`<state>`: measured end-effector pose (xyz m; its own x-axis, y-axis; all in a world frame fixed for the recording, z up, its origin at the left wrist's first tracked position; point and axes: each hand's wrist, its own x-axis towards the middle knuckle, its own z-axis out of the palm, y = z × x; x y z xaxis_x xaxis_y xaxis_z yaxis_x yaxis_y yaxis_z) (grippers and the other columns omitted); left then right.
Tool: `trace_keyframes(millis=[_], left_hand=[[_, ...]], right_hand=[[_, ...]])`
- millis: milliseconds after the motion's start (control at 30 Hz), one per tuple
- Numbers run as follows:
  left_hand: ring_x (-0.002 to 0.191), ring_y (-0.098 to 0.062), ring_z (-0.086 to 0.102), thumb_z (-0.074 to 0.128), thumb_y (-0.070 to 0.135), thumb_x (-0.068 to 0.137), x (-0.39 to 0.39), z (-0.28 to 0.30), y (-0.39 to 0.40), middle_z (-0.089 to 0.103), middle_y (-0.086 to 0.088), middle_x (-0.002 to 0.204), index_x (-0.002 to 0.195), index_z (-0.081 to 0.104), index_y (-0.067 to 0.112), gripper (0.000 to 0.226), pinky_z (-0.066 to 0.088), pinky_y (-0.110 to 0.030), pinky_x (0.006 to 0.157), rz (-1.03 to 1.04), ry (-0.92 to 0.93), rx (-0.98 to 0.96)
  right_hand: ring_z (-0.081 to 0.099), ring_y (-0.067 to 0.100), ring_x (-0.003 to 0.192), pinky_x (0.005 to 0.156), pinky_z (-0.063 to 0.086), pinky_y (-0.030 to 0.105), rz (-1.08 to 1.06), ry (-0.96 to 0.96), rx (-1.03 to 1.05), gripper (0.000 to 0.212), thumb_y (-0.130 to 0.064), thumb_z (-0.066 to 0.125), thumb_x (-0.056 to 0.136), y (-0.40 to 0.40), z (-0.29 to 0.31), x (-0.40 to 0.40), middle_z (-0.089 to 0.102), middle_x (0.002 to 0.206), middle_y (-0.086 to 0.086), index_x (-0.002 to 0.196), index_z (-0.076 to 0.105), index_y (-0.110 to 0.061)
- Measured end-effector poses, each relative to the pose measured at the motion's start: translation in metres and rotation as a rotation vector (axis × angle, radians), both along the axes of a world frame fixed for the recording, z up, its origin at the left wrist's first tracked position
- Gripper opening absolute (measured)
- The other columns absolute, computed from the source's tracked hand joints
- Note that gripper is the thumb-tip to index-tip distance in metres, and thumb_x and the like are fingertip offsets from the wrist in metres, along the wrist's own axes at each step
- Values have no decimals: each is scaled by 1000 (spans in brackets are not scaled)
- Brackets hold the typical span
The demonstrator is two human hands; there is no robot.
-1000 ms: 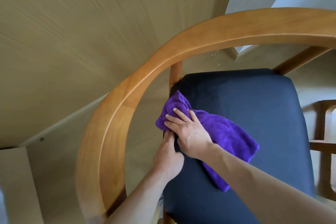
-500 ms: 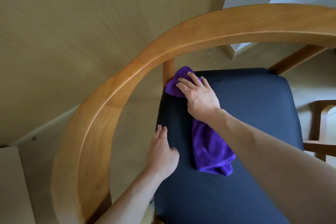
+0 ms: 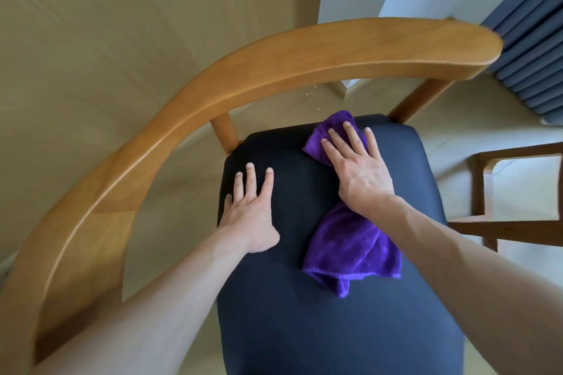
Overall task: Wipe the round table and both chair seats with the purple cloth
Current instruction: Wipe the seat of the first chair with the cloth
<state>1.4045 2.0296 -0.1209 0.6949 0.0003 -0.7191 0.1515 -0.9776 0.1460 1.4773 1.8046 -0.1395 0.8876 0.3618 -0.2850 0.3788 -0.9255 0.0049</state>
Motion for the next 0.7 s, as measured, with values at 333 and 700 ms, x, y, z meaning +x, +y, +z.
trace_keyframes(millis=[333, 700], left_hand=[[156, -33, -21, 76, 23, 89, 1, 1, -4, -44, -7, 159, 154, -32, 32, 127, 15, -48, 125, -51, -14, 80], [155, -36, -20, 79, 36, 87, 1, -3, -1, -42, -11, 160, 155, -32, 29, 130, 17, -49, 125, -96, -44, 92]], right_hand=[[14, 34, 156, 126, 12, 45, -729, -58, 399, 78, 4, 55, 74, -48, 9, 4, 40, 162, 10, 151, 45, -8], [23, 28, 153, 127, 9, 48, -309, 195, 336, 81, -20, 75, 77, 95, 15, 39, 31, 163, 8, 151, 42, -12]])
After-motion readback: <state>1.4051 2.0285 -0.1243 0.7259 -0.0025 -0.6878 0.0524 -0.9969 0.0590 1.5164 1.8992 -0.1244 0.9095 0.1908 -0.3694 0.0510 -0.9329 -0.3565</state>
